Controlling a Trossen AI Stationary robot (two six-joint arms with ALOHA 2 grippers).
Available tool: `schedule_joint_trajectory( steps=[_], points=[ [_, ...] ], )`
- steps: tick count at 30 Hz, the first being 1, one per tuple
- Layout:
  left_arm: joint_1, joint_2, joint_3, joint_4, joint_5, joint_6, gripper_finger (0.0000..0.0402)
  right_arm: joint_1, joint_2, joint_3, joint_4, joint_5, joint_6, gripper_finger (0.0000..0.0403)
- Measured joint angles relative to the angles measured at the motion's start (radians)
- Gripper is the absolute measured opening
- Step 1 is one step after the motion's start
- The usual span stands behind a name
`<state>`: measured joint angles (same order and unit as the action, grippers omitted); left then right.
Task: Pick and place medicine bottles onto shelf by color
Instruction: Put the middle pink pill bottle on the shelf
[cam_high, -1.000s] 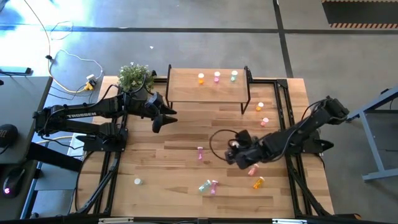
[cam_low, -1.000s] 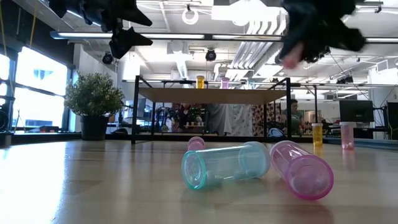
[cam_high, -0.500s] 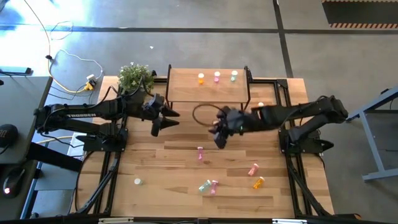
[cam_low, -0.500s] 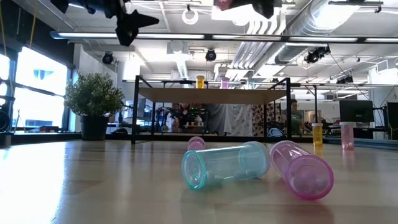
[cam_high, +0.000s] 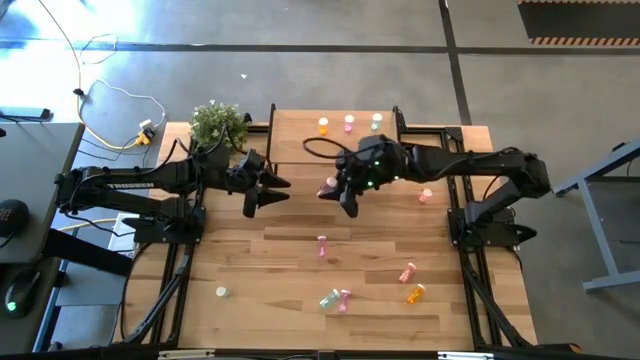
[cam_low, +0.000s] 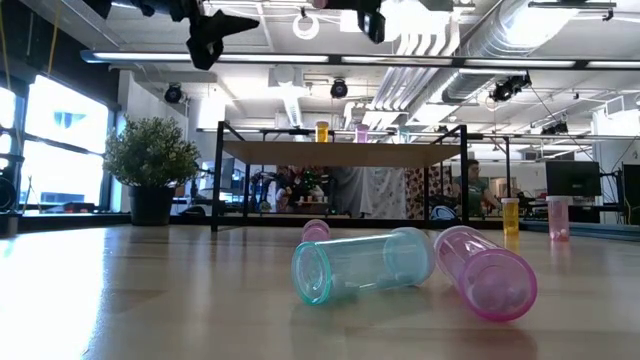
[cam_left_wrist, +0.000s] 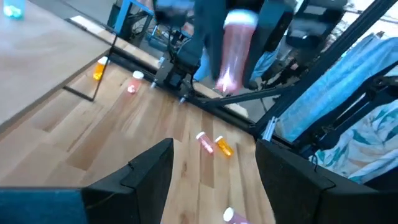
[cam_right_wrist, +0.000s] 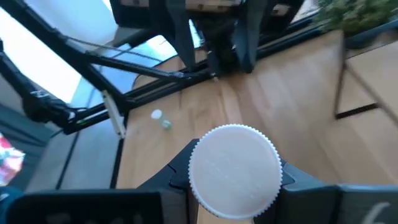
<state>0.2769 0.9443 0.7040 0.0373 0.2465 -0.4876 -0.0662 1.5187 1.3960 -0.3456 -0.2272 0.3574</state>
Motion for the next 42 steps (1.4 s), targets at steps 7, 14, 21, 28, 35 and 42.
schedule_joint_trajectory(
  steps=[7, 14, 21, 28, 35, 42],
  points=[
    [-0.031, 0.016, 0.0, 0.031, -0.054, -0.003, 0.0217, 0.019, 0.109, 0.0, 0.21, -0.073, 0.045, 0.0083],
    [-0.06, 0.039, 0.0, 0.004, -0.047, 0.0, 0.0217, 0.023, 0.128, 0.0, 0.266, -0.055, 0.074, 0.0083],
    [-0.085, 0.071, 0.0, 0.04, -0.048, -0.004, 0.0216, 0.021, 0.128, 0.0, 0.266, -0.051, 0.088, 0.0083],
    [-0.11, 0.094, 0.0, 0.06, -0.049, 0.027, 0.0184, 0.021, 0.128, 0.0, 0.26, -0.05, 0.09, 0.0083],
    [-0.115, 0.092, 0.0, 0.098, -0.076, 0.073, 0.0105, 0.021, 0.128, 0.0, 0.21, -0.049, 0.098, 0.0083],
    [-0.115, 0.092, 0.0, 0.096, -0.071, 0.08, 0.0027, 0.02, 0.128, 0.0, 0.199, -0.049, 0.115, 0.0083]
  ],
)
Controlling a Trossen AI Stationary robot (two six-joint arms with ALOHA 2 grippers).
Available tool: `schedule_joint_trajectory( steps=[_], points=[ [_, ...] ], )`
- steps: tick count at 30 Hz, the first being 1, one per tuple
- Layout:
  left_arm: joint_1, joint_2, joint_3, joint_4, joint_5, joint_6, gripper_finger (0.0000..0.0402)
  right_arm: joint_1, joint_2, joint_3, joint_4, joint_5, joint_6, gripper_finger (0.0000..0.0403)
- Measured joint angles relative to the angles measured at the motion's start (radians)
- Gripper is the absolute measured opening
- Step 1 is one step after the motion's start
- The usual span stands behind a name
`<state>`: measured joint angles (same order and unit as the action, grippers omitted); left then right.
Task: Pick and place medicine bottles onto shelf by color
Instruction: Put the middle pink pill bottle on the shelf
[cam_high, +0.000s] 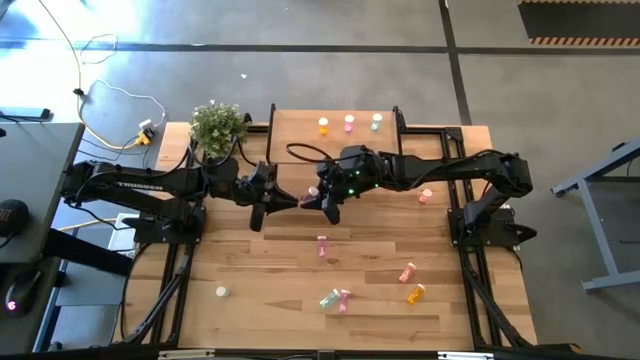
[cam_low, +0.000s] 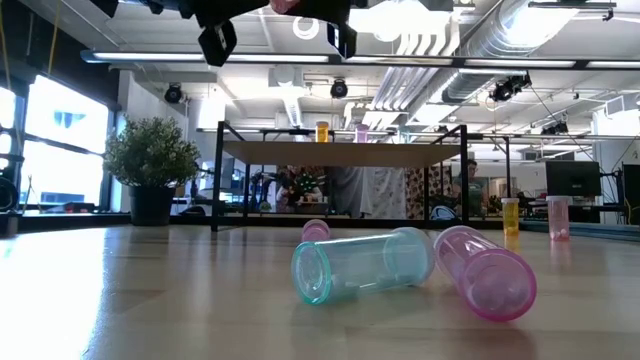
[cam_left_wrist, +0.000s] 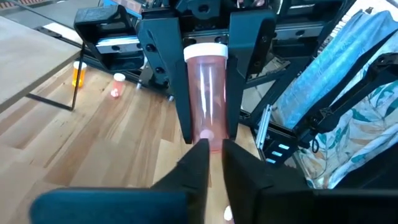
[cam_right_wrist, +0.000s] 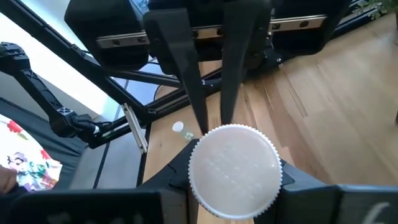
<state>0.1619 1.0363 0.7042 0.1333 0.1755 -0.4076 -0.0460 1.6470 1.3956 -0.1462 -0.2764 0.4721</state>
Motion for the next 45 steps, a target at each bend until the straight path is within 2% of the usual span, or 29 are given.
schedule_joint_trajectory(
  steps=[4, 16, 45],
  points=[
    [0.0, 0.0, 0.0, 0.0, -0.004, 0.0, 0.0003, 0.0, 0.0, 0.0, 0.003, 0.0, 0.002, 0.0083],
    [0.0, -0.001, 0.0, 0.001, -0.001, -0.019, 0.0001, 0.0, 0.0, 0.0, 0.037, 0.0, 0.026, 0.0083],
    [0.001, -0.001, 0.0, 0.001, -0.008, -0.008, 0.0, 0.002, -0.001, -0.001, 0.076, 0.095, 0.108, 0.0083]
  ],
)
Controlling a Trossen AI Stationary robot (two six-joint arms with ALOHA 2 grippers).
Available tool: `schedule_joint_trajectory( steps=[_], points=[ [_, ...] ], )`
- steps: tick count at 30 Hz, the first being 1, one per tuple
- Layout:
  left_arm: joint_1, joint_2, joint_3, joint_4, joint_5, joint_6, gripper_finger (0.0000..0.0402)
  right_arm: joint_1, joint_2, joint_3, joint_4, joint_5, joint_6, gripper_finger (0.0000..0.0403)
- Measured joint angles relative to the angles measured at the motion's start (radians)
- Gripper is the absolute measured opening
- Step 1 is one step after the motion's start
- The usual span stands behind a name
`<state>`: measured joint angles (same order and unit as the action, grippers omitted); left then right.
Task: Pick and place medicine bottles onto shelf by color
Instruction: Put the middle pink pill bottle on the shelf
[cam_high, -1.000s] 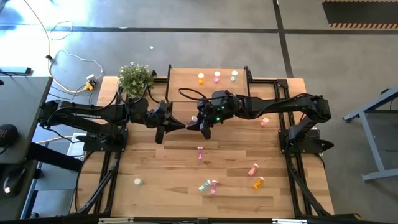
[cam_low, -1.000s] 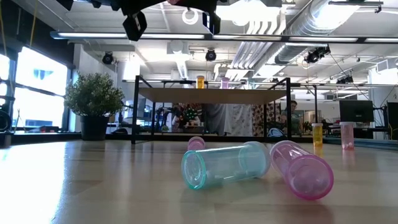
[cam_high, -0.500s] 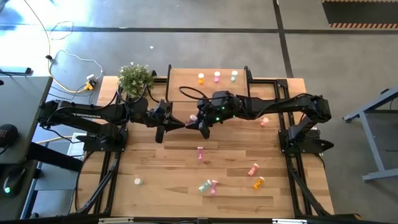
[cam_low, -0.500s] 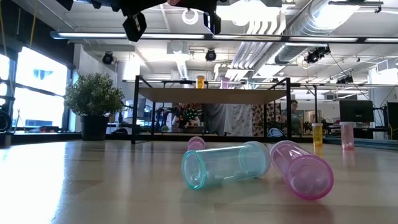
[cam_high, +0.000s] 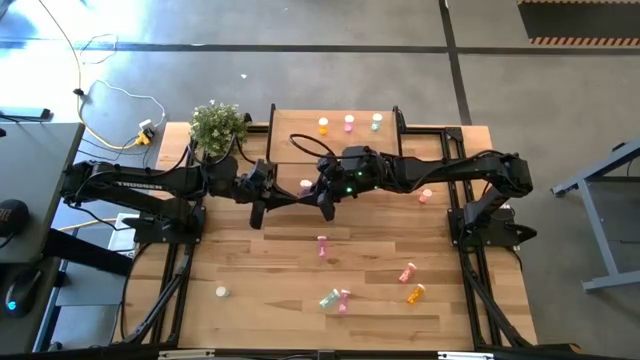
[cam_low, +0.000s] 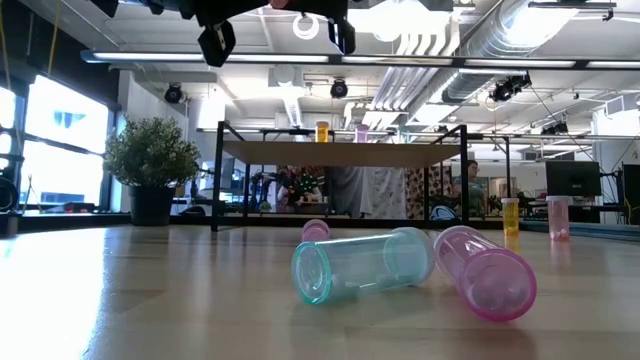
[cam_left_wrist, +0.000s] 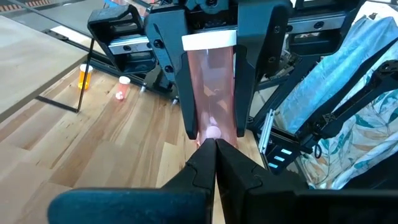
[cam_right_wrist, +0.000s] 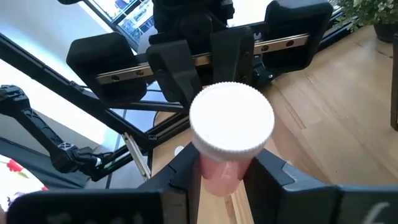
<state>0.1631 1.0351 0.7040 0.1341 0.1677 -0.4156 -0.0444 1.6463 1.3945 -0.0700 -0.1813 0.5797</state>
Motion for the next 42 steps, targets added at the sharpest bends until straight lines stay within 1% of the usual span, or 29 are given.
schedule_joint_trajectory(
  steps=[17, 20, 25, 31, 35, 39, 42],
  points=[
    [0.0, 0.003, 0.0, 0.011, 0.001, 0.0, 0.0001, -0.001, -0.001, 0.0, -0.004, 0.01, 0.05, 0.0083],
    [0.0, 0.003, -0.001, 0.008, 0.0, 0.025, 0.0006, -0.001, 0.0, 0.0, -0.01, 0.011, 0.047, 0.0083],
    [-0.001, 0.003, -0.001, 0.002, 0.024, 0.079, 0.0042, -0.003, 0.0, 0.001, -0.052, 0.017, 0.032, 0.0083],
    [0.0, 0.003, -0.001, 0.0, 0.035, 0.079, 0.0109, -0.01, -0.004, 0.001, -0.108, 0.007, -0.008, 0.0083],
    [0.028, -0.004, -0.001, 0.007, 0.031, 0.056, 0.0147, -0.026, -0.025, 0.001, -0.158, -0.013, -0.044, 0.0083],
    [0.06, -0.005, -0.001, 0.062, 0.027, 0.059, 0.0171, -0.037, -0.044, 0.001, -0.174, -0.039, -0.106, 0.0083],
    [0.08, 0.002, 0.0, 0.097, 0.029, 0.06, 0.0183, -0.035, -0.045, 0.001, -0.174, -0.055, -0.195, 0.0083]
  ],
)
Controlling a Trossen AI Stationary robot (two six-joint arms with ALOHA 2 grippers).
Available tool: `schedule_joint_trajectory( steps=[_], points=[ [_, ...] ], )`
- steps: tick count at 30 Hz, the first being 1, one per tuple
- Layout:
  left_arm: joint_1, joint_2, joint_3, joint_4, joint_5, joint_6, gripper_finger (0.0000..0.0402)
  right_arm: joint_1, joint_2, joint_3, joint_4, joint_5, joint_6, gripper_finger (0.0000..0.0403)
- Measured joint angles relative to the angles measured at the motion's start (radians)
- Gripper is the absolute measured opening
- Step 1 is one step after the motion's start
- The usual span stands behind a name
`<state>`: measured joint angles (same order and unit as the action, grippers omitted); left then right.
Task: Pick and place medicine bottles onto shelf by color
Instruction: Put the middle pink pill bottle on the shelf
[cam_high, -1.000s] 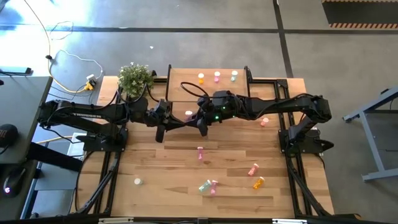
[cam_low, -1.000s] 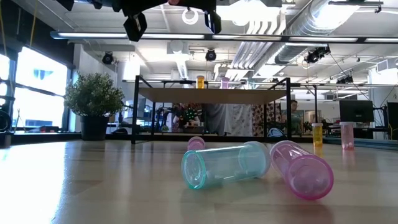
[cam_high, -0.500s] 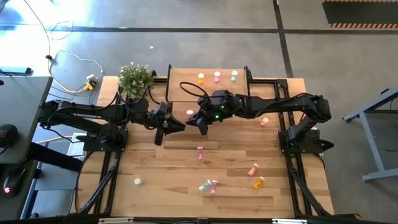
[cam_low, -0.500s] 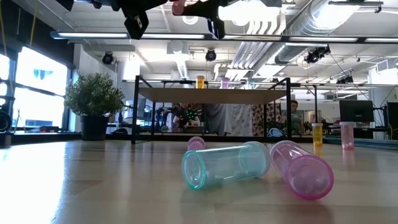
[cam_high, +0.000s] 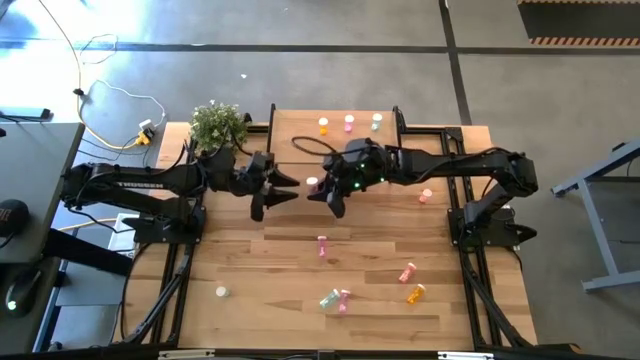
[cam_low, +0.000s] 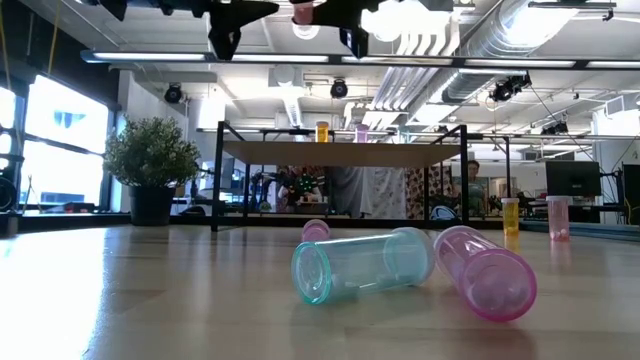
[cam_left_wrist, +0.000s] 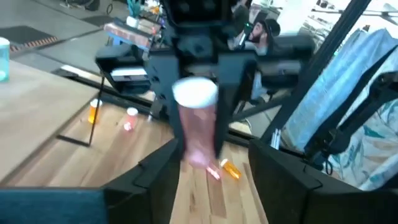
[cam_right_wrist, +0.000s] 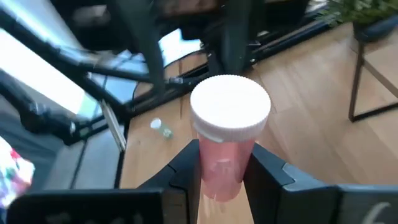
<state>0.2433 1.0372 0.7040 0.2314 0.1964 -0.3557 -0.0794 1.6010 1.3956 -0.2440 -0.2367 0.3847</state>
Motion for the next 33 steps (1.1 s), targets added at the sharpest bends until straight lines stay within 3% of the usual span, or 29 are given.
schedule_joint_trajectory(
  steps=[7, 14, 23, 33],
  points=[
    [0.005, 0.029, 0.0, 0.016, 0.003, -0.008, 0.02, 0.001, 0.023, 0.0, 0.017, -0.009, -0.065, 0.0083],
    [0.005, 0.106, 0.002, 0.143, 0.008, -0.035, 0.0201, 0.002, 0.045, 0.0, 0.039, -0.051, -0.08, 0.0083],
    [0.005, 0.18, 0.045, 0.141, 0.009, -0.079, 0.02, 0.001, 0.045, 0.0, 0.034, -0.048, -0.072, 0.0083],
    [0.005, 0.175, 0.05, 0.129, 0.009, -0.075, 0.0197, 0.001, 0.045, 0.0, 0.023, -0.047, -0.05, 0.0083]
  ],
)
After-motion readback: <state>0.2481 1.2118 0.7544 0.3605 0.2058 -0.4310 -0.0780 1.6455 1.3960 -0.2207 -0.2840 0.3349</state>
